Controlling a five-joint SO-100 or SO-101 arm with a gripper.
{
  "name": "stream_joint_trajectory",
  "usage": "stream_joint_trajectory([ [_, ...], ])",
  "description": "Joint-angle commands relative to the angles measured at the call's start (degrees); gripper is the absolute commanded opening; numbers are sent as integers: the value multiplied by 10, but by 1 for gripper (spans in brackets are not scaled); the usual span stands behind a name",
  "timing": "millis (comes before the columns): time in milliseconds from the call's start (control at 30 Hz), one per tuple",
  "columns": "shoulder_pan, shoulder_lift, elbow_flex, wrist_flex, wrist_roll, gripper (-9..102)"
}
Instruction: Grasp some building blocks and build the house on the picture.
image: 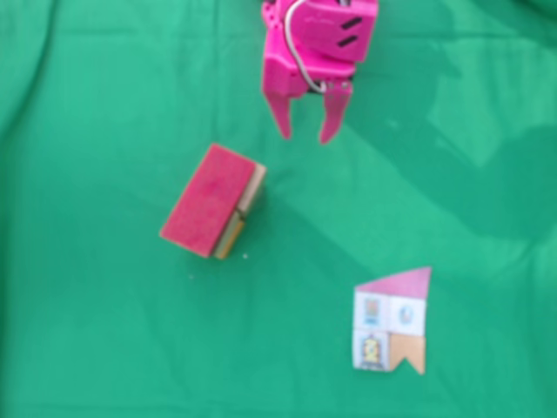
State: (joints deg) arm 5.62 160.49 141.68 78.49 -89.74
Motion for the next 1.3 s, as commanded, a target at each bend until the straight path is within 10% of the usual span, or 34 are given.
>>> stream_joint_trajectory([
  [0, -30, 36, 31, -7, -2, 10],
  [1267, -60, 250, 378, -114, -2, 1],
])
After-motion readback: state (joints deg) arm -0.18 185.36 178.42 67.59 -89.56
